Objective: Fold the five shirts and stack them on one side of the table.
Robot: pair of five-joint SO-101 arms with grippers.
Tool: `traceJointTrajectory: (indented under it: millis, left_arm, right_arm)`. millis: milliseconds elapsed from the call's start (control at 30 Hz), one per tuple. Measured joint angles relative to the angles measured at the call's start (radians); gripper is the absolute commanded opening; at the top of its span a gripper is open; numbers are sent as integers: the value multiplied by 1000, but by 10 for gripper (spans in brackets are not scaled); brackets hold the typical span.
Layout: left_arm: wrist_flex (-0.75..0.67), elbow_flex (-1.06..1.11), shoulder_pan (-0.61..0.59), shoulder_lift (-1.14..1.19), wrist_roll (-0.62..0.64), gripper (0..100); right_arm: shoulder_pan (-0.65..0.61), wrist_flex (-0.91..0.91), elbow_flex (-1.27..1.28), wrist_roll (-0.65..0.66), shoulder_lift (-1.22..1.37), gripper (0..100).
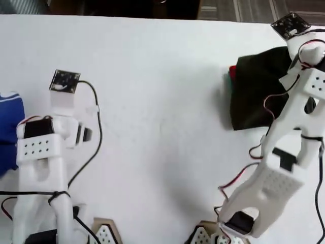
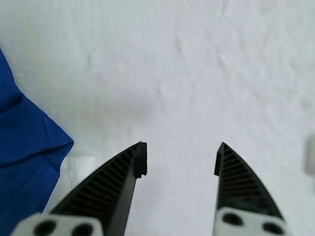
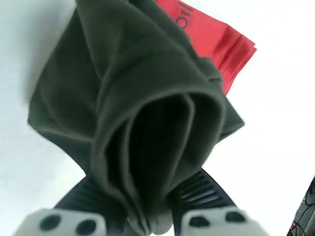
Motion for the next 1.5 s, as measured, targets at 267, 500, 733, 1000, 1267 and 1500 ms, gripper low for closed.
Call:
traceJointTrajectory:
  millis: [267, 500, 733, 1000, 1267, 1500]
  left_arm:
    - [14, 0, 0, 0, 0, 245]
    - [14, 0, 2, 0, 0, 245]
    - [14, 0, 2, 0, 0, 245]
    - [14, 0, 2, 0, 0, 245]
    - [14, 0, 2, 0, 0, 245]
    - [14, 0, 2, 0, 0, 245]
  right_arm:
    - [0, -133, -331, 0, 364, 19]
    - [18, -311, -381, 0, 497, 21]
    - [51, -359, -381, 0, 565, 187]
    - [97, -505, -437, -132, 572, 193]
    - [124, -698, -548, -353, 572, 114]
    - [78, -601, -534, -358, 572, 172]
